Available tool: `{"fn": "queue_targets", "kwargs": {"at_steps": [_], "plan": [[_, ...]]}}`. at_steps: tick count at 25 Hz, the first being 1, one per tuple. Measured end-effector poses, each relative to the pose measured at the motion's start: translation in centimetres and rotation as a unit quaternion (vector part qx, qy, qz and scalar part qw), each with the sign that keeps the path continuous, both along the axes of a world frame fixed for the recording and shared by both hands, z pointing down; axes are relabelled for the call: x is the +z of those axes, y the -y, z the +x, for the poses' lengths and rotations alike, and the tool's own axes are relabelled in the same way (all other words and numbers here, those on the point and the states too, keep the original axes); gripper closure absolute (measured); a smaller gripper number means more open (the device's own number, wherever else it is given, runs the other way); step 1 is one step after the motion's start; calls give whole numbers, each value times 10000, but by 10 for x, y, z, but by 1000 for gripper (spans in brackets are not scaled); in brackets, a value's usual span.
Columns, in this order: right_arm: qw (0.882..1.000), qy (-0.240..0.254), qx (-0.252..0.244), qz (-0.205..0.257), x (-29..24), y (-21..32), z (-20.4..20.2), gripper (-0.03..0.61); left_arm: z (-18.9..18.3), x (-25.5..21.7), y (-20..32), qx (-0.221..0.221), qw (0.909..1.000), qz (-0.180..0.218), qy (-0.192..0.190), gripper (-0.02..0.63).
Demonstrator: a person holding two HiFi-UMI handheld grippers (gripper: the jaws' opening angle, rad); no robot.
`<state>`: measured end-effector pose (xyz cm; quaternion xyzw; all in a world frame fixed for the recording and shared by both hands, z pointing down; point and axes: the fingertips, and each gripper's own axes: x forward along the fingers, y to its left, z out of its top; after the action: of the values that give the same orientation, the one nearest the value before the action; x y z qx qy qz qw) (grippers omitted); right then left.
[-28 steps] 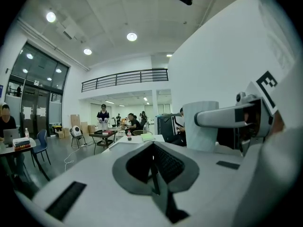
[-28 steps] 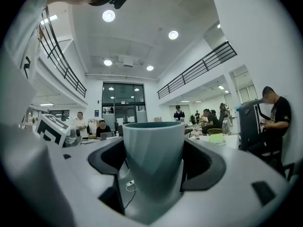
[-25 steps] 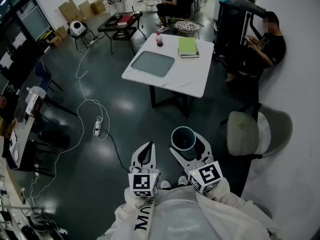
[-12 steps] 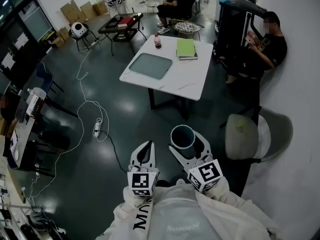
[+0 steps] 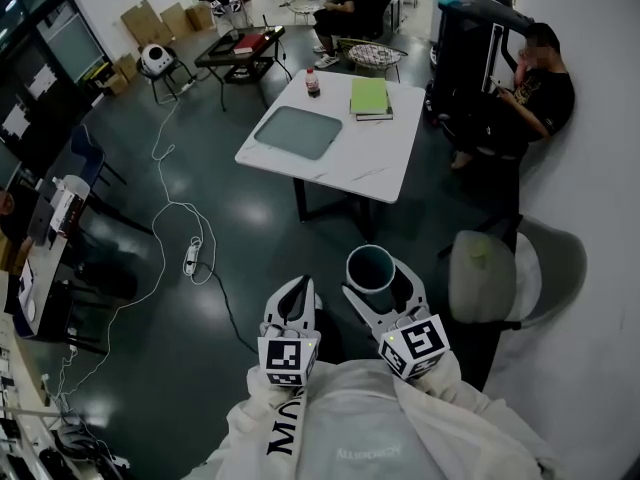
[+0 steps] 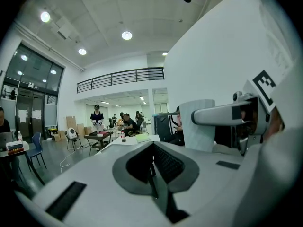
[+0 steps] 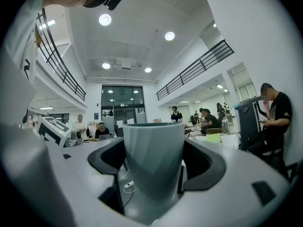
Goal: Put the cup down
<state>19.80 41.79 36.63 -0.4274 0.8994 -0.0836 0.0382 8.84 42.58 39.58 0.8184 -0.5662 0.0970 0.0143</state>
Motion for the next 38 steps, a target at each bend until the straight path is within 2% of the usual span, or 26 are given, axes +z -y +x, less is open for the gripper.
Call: {"fn": "queue_targets", "kwargs": {"at_steps": [8,14,27,38], "plan": [[10000,-34,42,65,1,29,-5,201,-3,2,30,80,9999,82,-50,602],[10000,-61,69,11,8,61,-19,201,-16,16,59,143,9999,-27,-64,601],[9996,-132,240,-65,19,141,-61,201,-67,21,145,93,9999,-109,-81,601],[9987,-274,323,-291,31,198,-83,201,-88,34,203,154,9993,-317,-154,601]]}}
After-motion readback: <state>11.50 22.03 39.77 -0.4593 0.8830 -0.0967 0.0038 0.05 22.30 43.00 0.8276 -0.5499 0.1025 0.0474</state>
